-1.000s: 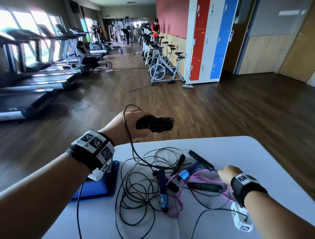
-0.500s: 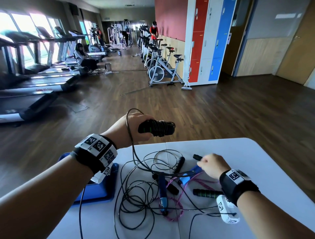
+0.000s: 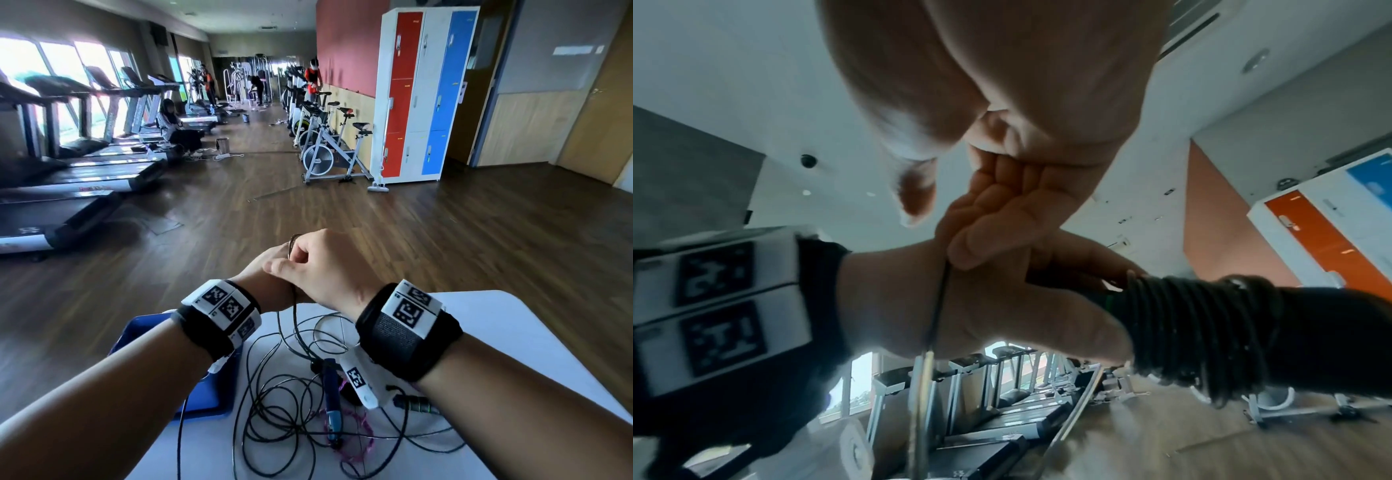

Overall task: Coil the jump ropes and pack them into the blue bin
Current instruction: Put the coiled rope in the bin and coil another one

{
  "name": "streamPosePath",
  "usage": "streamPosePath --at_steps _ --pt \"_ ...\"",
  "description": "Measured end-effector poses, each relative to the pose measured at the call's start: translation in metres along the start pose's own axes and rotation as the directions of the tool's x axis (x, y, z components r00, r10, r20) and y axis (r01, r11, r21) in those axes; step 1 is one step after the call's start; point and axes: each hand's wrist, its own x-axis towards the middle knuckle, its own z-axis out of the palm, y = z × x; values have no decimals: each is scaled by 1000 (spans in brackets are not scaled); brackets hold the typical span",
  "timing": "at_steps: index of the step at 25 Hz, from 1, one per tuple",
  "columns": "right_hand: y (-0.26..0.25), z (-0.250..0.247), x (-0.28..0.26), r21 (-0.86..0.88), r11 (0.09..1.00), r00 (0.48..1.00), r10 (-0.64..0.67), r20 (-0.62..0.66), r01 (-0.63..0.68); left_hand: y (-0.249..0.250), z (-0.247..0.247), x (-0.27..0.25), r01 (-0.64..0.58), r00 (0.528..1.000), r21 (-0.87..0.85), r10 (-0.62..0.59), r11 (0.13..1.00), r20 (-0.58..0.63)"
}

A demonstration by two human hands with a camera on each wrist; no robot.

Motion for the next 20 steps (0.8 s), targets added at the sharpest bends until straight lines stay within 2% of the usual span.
streamPosePath --at_steps 1,3,4,6,8,9,10,11,12,13,14,16,18,20 --pt "3 0 4 -7 999 999 34 -22 -34 -6 6 4 -7 1000 -59 6 998 -13" --pt "10 -3 9 -17 995 994 98 -38 -99 -3 3 2 -39 992 -150 20 988 -123" --pt "12 -4 11 0 992 991 128 -28 -128 -1 0 -2 -57 986 -134 34 989 -166" --pt "17 -5 14 62 984 986 164 6 -164 6 -5 -6 -62 985 -10 60 998 -164" --pt "17 -4 17 110 975 981 191 34 -193 5 -5 -9 -96 971 -3 93 995 -221" --pt "16 -5 19 193 954 974 220 61 -228 2 -4 -7 -102 968 -8 98 995 -229" --pt "15 -8 20 332 900 959 260 112 -283 -1 -5 -7 -149 958 -3 144 989 -250" --pt "14 -13 21 481 805 938 297 180 -347 -4 -6 -7 -150 959 4 146 989 -241" --pt "15 -20 21 577 716 920 318 230 -392 -9 -6 -7 -182 950 27 183 983 -252" --pt "17 -26 20 618 675 914 324 243 -403 -15 -8 -7 -178 948 28 179 984 -265" --pt "22 -31 18 614 682 916 324 235 -398 -22 -9 -7 -183 941 29 184 983 -284" --pt "33 -30 7 524 761 924 318 212 -382 -30 -14 -9 -191 920 -2 179 981 -350" --pt "43 -20 -5 411 844 938 294 183 -345 -38 -18 -9 -213 910 0 198 977 -365" --pt "52 -14 -8 287 928 971 238 36 -238 -39 -20 -13 -248 915 14 239 969 -326"
